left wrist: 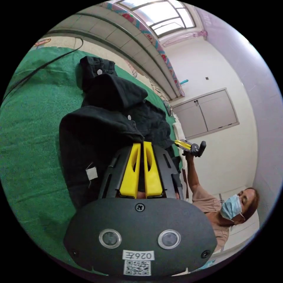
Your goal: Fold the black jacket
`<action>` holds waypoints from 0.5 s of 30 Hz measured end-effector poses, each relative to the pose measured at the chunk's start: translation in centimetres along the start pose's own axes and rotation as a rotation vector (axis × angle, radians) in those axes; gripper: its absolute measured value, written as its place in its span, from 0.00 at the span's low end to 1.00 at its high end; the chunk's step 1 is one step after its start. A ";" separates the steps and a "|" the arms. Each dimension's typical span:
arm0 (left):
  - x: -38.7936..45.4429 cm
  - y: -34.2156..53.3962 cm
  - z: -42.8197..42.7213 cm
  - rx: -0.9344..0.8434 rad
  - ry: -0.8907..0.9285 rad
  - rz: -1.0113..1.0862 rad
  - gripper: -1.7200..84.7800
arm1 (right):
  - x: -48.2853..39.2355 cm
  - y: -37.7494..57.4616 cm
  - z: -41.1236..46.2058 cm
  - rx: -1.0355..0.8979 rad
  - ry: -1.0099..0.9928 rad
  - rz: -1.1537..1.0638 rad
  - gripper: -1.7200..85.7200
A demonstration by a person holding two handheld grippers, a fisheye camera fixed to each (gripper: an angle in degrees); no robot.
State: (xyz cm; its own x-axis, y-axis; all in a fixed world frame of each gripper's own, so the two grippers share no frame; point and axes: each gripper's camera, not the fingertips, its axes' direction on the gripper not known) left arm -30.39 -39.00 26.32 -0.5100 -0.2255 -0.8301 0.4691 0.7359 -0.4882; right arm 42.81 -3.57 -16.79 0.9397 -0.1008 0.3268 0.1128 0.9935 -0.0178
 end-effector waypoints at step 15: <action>-0.1 6.1 -2.0 0.005 -0.026 0.041 0.07 | 2.9 5.0 0.4 -0.142 -0.194 0.037 0.04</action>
State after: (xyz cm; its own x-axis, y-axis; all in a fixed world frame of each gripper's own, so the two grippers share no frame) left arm -28.91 -33.21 24.01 -0.4719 -0.2117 -0.8559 0.4928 0.7416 -0.4551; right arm 45.96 1.14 -15.58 0.8659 -0.0384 0.4988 0.1362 0.9775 -0.1612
